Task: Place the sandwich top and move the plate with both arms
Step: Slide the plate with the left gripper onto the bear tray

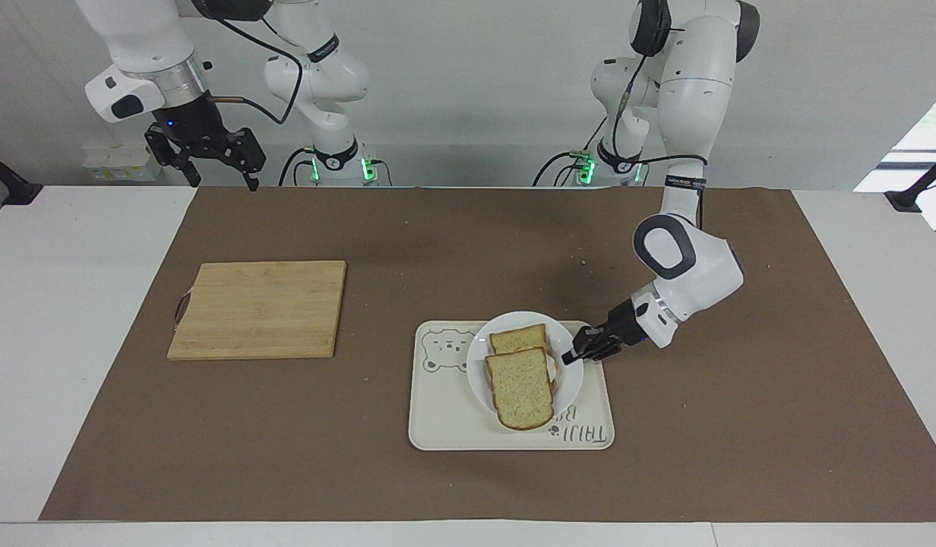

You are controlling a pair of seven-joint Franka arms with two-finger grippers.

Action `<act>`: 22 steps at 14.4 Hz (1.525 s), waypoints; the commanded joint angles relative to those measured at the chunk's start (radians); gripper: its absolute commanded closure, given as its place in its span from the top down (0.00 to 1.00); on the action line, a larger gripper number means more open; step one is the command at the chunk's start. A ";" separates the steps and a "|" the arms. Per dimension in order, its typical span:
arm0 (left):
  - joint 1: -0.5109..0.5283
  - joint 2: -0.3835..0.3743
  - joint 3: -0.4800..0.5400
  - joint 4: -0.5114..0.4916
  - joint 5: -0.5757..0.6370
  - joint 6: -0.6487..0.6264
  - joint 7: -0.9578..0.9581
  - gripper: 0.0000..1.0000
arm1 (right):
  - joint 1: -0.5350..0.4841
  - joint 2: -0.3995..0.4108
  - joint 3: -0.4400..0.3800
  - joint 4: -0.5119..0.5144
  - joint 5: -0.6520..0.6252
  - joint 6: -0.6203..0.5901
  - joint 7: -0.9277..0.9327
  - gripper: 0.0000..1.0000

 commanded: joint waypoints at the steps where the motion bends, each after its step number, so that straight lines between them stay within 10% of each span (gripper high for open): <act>1: -0.003 -0.001 0.002 0.003 0.011 -0.006 -0.024 0.31 | -0.010 -0.022 0.005 -0.022 0.004 -0.004 -0.027 1.00; 4: 0.004 -0.035 0.011 0.003 0.092 -0.001 -0.039 1.00 | -0.010 -0.022 0.005 -0.022 0.004 -0.004 -0.027 1.00; 10: 0.011 -0.169 0.091 -0.020 0.259 -0.108 -0.051 1.00 | -0.010 -0.022 0.005 -0.022 0.004 -0.004 -0.027 1.00; 16: 0.023 -0.308 0.139 0.031 0.706 -0.331 -0.139 1.00 | -0.010 -0.022 0.005 -0.022 0.004 -0.004 -0.027 1.00; 22: 0.101 -0.319 0.139 0.357 1.004 -0.712 -0.131 1.00 | -0.012 -0.022 0.003 -0.022 0.004 -0.005 -0.027 1.00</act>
